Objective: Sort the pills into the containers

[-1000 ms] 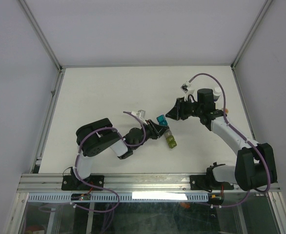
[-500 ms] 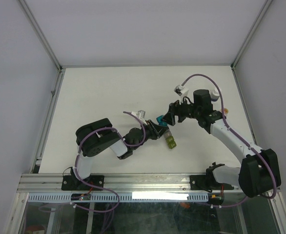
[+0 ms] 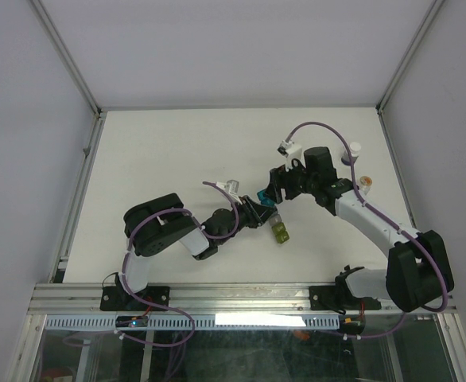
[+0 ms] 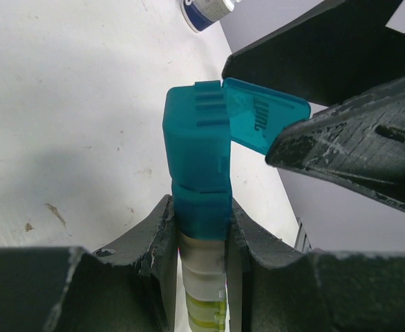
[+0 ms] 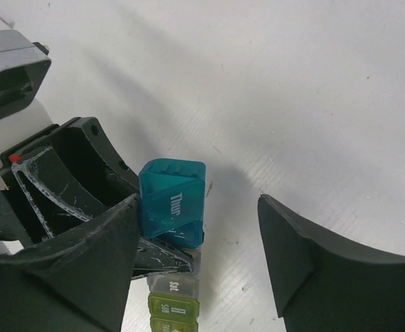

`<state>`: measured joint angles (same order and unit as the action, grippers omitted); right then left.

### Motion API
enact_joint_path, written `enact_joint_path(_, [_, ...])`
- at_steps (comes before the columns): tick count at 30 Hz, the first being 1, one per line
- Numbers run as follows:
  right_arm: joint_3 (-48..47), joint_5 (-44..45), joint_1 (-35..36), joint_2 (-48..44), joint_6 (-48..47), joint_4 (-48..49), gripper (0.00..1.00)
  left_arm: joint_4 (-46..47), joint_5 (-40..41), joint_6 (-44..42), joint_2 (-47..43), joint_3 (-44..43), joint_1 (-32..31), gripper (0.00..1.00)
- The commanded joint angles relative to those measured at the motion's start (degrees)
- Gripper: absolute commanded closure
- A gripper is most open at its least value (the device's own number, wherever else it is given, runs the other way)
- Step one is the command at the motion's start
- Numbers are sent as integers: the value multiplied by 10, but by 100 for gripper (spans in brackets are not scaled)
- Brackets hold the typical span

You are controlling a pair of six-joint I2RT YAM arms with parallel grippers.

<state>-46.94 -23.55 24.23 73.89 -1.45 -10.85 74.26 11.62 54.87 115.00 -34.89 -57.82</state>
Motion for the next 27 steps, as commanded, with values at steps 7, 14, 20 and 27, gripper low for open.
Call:
enact_joint_path(7, [-19,42,-32,-19,-11,6,44,38,-7,7,-37,0,-5,100])
enact_joint_path(14, [-20,64,-38,3,-20,3,46,49,-17,3,-42,6,-5,100])
enact_joint_path(20, [-24,56,-38,27,-17,2,48,54,-38,3,-37,0,-5,100])
enact_joint_path(27, [-33,-36,-54,35,-8,-5,42,51,-34,19,-20,-7,-4,100])
